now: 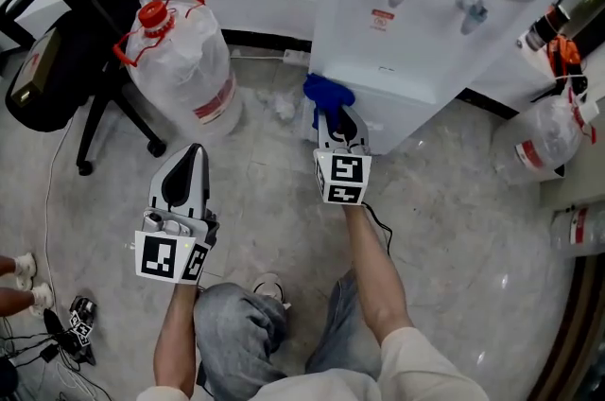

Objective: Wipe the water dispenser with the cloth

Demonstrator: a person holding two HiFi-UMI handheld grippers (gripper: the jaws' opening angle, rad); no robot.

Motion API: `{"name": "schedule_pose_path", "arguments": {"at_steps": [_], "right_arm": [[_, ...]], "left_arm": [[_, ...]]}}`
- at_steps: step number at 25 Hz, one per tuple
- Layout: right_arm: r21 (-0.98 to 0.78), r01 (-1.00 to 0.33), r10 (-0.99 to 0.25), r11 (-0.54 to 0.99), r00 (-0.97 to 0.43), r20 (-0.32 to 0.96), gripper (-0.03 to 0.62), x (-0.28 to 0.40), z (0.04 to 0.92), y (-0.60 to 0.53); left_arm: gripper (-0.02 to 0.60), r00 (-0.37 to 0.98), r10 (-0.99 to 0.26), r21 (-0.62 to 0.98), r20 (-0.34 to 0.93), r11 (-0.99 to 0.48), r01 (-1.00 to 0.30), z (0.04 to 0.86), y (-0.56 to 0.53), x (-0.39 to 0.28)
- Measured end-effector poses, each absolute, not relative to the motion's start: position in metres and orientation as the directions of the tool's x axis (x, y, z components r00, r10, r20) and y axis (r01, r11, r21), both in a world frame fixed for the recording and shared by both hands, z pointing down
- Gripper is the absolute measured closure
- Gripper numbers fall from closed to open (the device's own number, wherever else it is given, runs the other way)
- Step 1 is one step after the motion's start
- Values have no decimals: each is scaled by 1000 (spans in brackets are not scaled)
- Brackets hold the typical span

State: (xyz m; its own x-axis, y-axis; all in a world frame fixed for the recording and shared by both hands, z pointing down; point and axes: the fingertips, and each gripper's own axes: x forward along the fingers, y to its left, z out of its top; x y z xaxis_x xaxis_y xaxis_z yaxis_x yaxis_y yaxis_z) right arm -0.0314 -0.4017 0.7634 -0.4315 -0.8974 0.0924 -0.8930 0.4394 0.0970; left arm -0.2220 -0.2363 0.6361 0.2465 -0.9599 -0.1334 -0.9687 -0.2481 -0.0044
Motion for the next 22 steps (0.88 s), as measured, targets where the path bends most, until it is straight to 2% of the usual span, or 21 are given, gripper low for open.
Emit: {"name": "schedule_pose_path", "arguments": {"at_steps": [14,18,22], "right_arm": [[89,-991,-991,97,-88,102,497,197,762,-388],[99,-992,-992,84,-73,106,497,208,764,-380],[78,-986,-985,149,-141,104,497,169,769,-375]], "left_arm": [[571,315,-938,-14,-144,-317,-948,630,-242,-185],[571,321,-937,-12,-141,-322,-947,630,-241,-182],[571,325,-935,-24,-145,-325,-945,628,-239,-179]]}}
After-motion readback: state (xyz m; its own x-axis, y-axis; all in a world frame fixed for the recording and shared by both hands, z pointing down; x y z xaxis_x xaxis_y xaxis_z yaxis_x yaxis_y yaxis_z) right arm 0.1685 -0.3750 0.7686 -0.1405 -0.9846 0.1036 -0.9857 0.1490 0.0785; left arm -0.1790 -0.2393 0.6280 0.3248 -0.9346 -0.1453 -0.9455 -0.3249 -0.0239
